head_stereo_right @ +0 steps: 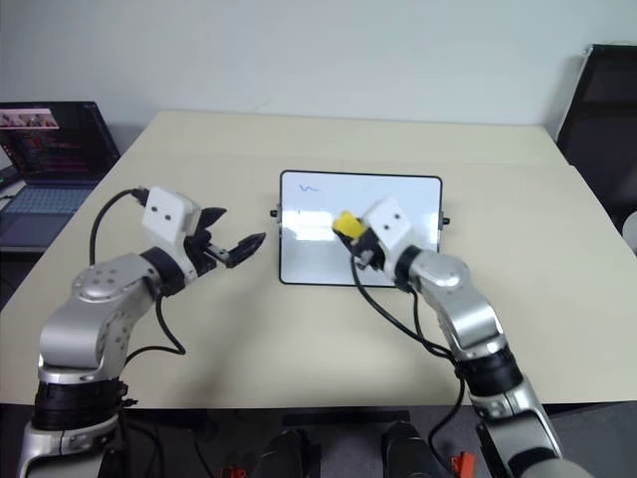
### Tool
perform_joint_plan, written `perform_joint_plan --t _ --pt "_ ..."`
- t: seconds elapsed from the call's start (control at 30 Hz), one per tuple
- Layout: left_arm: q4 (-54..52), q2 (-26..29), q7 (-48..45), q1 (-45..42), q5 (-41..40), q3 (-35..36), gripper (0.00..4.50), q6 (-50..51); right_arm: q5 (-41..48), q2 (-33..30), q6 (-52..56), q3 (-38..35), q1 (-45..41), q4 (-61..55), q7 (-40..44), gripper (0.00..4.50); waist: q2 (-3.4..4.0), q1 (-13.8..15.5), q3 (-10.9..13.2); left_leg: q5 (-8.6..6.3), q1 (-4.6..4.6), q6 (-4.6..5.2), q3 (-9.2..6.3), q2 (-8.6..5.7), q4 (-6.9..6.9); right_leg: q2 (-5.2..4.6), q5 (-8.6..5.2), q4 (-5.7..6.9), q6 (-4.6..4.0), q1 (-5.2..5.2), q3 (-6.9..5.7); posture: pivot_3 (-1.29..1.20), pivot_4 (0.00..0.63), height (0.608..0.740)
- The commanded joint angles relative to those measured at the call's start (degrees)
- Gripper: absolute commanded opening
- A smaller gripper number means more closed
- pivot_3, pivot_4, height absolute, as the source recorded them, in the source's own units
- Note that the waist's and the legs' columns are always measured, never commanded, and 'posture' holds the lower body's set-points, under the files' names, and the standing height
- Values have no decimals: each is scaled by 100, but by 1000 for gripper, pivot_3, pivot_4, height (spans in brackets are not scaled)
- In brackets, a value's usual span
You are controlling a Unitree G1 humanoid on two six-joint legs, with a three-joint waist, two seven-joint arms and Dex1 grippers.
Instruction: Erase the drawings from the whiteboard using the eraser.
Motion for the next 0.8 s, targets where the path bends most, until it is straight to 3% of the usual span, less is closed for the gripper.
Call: perform_joint_plan --t 0.03,0.33,0.5,0.8 --pt "65 81 -36 -172 53 -9 4500 -175 -355 163 -286 197 -637 596 -8 1336 0 1 0 0 0 0 0 0 -2 0 3 -1 5 0 0 0 150 740" --pt "228 102 -185 -266 124 -189 4500 -291 -1005 763 -1113 561 -2245 3031 58 1336 0 -3 0 0 -8 0 1 1 -24 1 15 1 14 -20 -2 0 150 740" --pt "169 94 -218 -246 125 -277 4500 -303 -1044 1151 -1449 364 -3076 4732 76 1336 1 -4 1 0 -9 0 1 1 -32 1 26 -1 -5 -22 -3 0 150 740" --pt "104 24 -198 -210 134 -355 4500 -319 -1109 1332 -1998 90 -4005 6397 37 1336 3 -22 4 0 -9 0 1 2 -48 1 26 -3 -7 -26 -4 0 150 740"
